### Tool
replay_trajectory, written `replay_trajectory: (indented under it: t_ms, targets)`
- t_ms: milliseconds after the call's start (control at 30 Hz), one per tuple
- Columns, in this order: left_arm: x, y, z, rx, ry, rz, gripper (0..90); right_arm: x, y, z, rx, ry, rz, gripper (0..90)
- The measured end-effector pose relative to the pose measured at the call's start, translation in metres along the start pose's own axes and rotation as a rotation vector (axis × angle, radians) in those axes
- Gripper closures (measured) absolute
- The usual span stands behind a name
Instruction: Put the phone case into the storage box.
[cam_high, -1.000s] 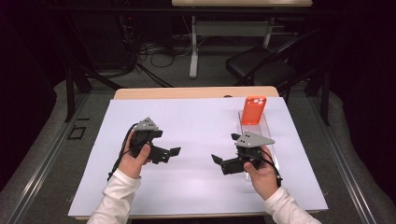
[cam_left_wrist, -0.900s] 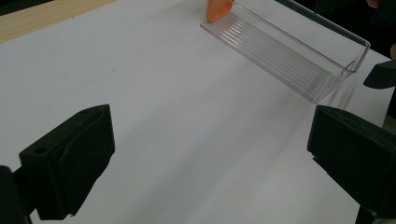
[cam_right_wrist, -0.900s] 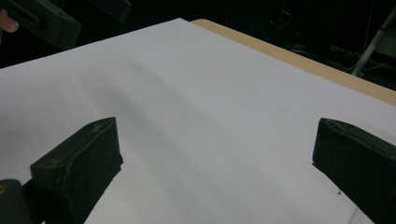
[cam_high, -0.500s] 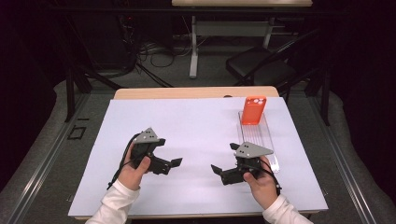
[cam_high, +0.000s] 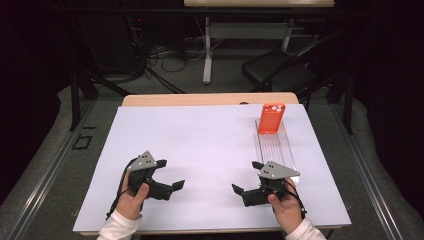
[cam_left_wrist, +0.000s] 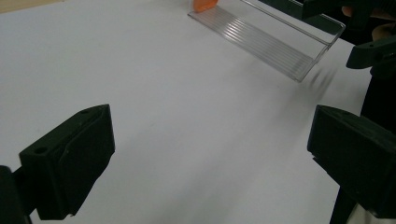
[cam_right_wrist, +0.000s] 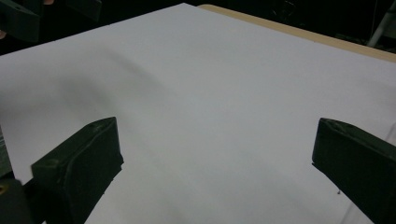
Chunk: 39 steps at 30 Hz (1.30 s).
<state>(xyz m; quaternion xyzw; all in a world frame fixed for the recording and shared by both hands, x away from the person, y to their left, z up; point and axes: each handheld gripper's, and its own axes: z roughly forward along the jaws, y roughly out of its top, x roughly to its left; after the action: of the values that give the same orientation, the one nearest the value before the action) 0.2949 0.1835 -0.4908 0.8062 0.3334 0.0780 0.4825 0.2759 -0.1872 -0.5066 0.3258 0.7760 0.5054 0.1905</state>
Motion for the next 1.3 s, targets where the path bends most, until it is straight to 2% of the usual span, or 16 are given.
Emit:
replay_trajectory:
  t_ms: [167,433,567,667,833,1000,1300]
  targets:
    - [0.003,-0.009,-0.005,-0.019,0.004,-0.024,1.2,-0.001,-0.006,-0.004,-0.007,-0.003,0.012,1.1]
    - [0.006,-0.018,-0.011,-0.047,0.039,-0.006,1.2,-0.002,-0.008,-0.005,-0.024,0.01,0.017,1.2]
    - [0.01,-0.021,-0.01,-0.054,0.032,-0.028,1.2,-0.002,-0.011,-0.004,-0.027,0.014,0.024,1.2]
    - [0.013,-0.025,-0.009,-0.066,0.04,-0.037,1.2,-0.003,-0.014,-0.002,-0.022,0.012,0.008,1.2]
    - [0.017,-0.029,-0.009,-0.071,0.05,-0.042,1.2,-0.003,-0.018,0.0,-0.018,0.019,0.002,1.2]
    - [0.022,-0.032,-0.008,-0.051,0.074,-0.026,1.2,-0.002,-0.02,0.001,-0.02,0.029,0.009,1.2]
    - [0.026,-0.037,-0.008,-0.067,0.082,-0.038,1.2,0.001,-0.027,0.007,-0.009,0.025,-0.008,1.2]
